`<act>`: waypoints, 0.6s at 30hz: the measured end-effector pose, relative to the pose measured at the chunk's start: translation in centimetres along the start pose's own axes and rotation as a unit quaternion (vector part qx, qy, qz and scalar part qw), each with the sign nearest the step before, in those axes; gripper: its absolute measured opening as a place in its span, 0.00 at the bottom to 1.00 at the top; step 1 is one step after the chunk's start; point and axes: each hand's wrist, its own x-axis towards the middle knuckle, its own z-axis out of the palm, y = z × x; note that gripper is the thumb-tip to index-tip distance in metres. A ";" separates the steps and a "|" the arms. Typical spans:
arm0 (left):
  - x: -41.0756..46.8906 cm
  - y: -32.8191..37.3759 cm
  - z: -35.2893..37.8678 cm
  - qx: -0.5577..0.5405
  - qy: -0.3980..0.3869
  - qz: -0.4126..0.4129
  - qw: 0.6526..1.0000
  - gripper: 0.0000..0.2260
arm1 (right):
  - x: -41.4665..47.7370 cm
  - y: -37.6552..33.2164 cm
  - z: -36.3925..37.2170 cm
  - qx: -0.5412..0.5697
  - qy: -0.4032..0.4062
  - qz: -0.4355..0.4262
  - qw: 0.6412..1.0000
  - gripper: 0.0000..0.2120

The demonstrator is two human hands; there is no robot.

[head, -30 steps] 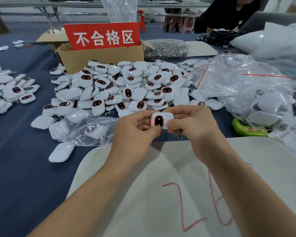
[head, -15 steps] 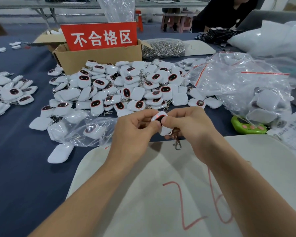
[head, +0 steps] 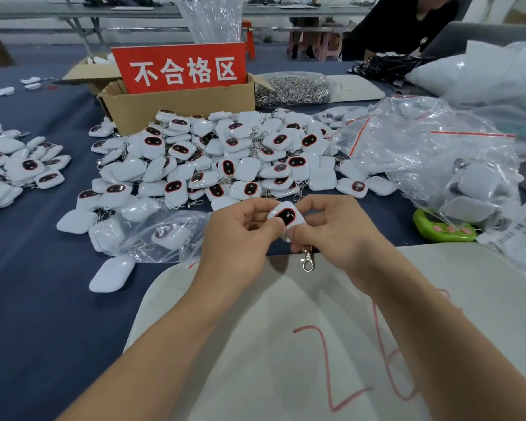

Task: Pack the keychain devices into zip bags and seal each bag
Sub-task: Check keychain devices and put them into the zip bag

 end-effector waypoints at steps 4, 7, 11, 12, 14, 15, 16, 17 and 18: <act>-0.2 -0.1 0.3 0.020 -0.016 0.015 1.000 0.08 | 0.2 0.4 0.3 -0.113 0.080 -0.048 0.989 0.10; -0.2 -0.2 0.4 -0.028 -0.012 -0.026 0.999 0.05 | 0.0 0.4 0.4 -0.182 0.132 -0.126 0.966 0.13; 0.1 -0.5 -0.1 -0.064 0.011 -0.029 0.997 0.13 | 0.1 0.2 0.0 -0.041 0.083 -0.091 0.992 0.15; 0.2 -0.5 -0.3 -0.070 0.010 -0.022 0.997 0.16 | 0.1 0.2 -0.2 -0.001 0.070 -0.073 0.995 0.15; 0.1 -0.4 -0.4 -0.071 0.004 -0.011 0.997 0.22 | 0.1 0.2 -0.5 0.016 0.064 -0.050 0.997 0.14; 0.1 -0.3 -0.4 -0.068 0.003 -0.008 0.998 0.23 | 0.1 0.1 -0.6 0.009 0.062 -0.044 0.997 0.13; 0.2 -0.2 -0.4 -0.067 0.001 -0.004 0.998 0.23 | 0.1 0.1 -0.7 0.004 0.059 -0.040 0.997 0.13; 0.2 -0.1 -0.4 -0.068 -0.001 -0.001 0.998 0.22 | 0.0 0.1 -0.8 0.004 0.055 -0.037 0.998 0.13; 0.2 -0.1 -0.4 -0.069 -0.002 0.002 0.998 0.22 | 0.1 0.1 -0.9 0.007 0.055 -0.036 0.998 0.13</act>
